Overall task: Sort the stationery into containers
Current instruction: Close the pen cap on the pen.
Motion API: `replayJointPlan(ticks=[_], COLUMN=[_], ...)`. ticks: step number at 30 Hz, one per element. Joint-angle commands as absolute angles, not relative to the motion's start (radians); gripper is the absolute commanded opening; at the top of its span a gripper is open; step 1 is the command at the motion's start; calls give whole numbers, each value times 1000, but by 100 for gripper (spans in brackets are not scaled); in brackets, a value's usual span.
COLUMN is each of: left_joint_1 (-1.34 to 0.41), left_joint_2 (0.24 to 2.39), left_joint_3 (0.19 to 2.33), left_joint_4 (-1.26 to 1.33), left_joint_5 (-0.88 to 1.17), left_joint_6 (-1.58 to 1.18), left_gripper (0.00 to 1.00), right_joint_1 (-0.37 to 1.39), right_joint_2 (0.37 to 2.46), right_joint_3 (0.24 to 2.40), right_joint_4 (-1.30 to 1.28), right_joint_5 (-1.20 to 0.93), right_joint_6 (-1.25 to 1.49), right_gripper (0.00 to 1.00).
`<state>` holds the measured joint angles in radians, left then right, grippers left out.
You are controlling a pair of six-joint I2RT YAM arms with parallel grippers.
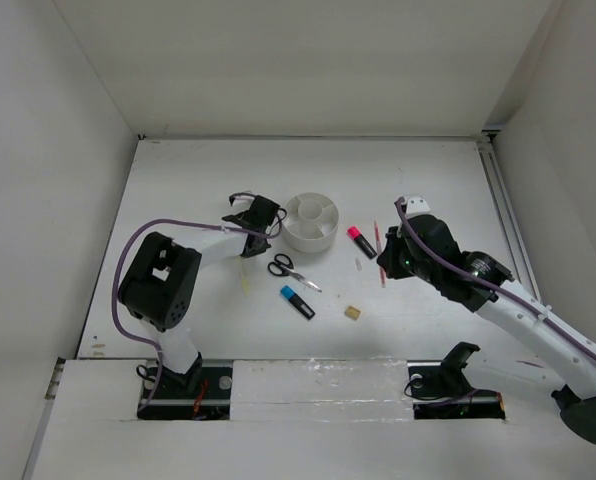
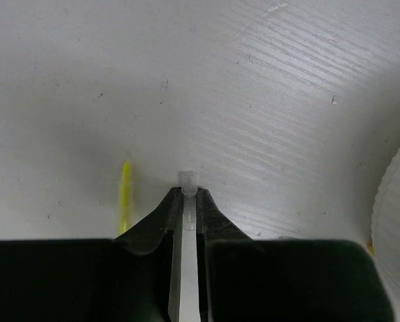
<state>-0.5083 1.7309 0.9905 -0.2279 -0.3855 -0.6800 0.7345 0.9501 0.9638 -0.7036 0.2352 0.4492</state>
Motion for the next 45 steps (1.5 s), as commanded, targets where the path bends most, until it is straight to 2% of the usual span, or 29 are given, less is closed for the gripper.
replayJointPlan(ticks=[1, 5, 8, 12, 19, 24, 29, 36, 40, 45], left_joint_1=[-500, -500, -523, -554, -554, -554, -554, -554, -554, -554], left_joint_2=[1781, 1772, 1686, 1567, 1309, 1253, 1114, 997, 931, 894], left_joint_3=[995, 1017, 1067, 1208, 1317, 1434, 1337, 1174, 1068, 1029], left_joint_4=[-282, -282, -305, -417, -414, -446, -249, -22, 81, 95], left_joint_5=[-365, -306, -305, -357, -270, -229, -39, 113, 149, 158], left_joint_6=[-690, -681, -690, -699, -672, -588, -516, -505, -514, -514], left_gripper=[0, 0, 0, 0, 0, 0, 0, 0, 0, 0], right_joint_1=[744, 744, 744, 744, 744, 767, 859, 989, 1000, 1009], right_joint_2=[934, 916, 876, 842, 842, 896, 1011, 1117, 1140, 1131], right_joint_3=[979, 979, 950, 911, 847, 847, 862, 881, 890, 910], right_joint_4=[-675, -675, -615, -533, -356, -232, -74, 87, 143, 152], right_joint_5=[233, 233, 192, 80, -113, -210, -270, -288, -304, -179], right_joint_6=[457, 457, 443, 433, 465, 486, 518, 531, 540, 572], right_gripper=[0, 0, 0, 0, 0, 0, 0, 0, 0, 0])
